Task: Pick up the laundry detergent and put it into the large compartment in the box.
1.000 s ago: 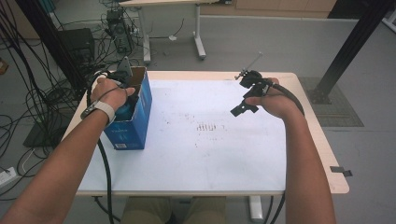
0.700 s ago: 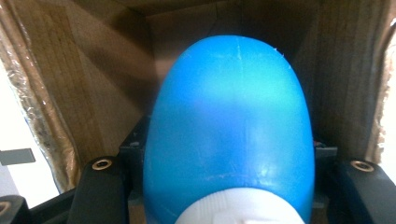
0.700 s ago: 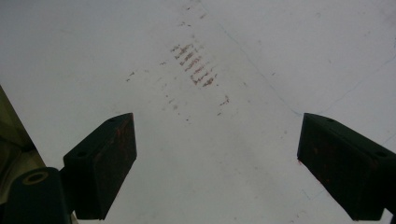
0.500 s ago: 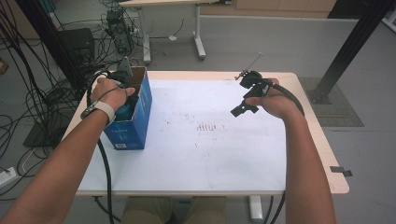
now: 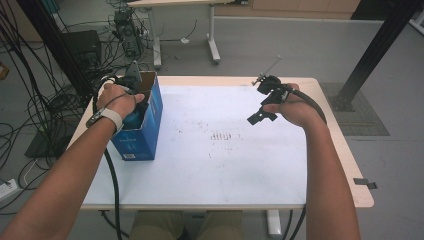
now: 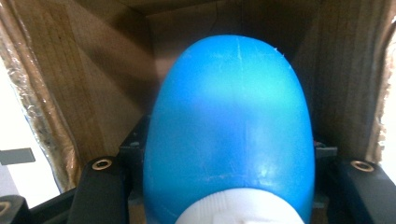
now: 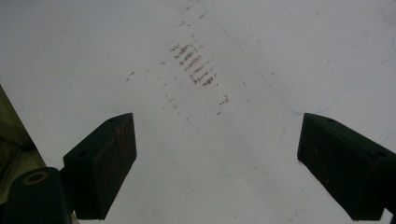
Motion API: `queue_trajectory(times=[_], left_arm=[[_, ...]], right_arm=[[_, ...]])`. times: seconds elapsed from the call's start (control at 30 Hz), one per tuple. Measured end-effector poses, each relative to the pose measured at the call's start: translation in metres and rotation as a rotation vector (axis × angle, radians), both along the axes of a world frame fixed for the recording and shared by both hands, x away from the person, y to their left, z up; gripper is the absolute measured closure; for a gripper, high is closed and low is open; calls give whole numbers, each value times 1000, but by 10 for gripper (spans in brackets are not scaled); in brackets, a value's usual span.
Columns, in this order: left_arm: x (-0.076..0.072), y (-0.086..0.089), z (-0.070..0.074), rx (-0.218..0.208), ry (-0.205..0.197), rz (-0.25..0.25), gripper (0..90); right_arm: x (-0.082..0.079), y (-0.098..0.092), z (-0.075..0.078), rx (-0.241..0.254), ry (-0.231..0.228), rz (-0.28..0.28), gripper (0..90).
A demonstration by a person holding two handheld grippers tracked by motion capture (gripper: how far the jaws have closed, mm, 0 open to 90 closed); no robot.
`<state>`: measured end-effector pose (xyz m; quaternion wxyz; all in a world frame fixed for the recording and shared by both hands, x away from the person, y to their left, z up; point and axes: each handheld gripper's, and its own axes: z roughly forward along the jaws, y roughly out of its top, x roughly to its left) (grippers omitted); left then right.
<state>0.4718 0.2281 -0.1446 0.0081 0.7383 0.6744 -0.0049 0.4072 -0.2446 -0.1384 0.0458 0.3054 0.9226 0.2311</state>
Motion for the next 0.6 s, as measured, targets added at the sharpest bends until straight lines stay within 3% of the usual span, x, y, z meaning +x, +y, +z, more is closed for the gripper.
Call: queue_trajectory(times=[0.6], left_arm=[[0, -1, 0, 2, -1, 0, 381]], right_arm=[[0, 1, 0, 2, -2, 3, 117]])
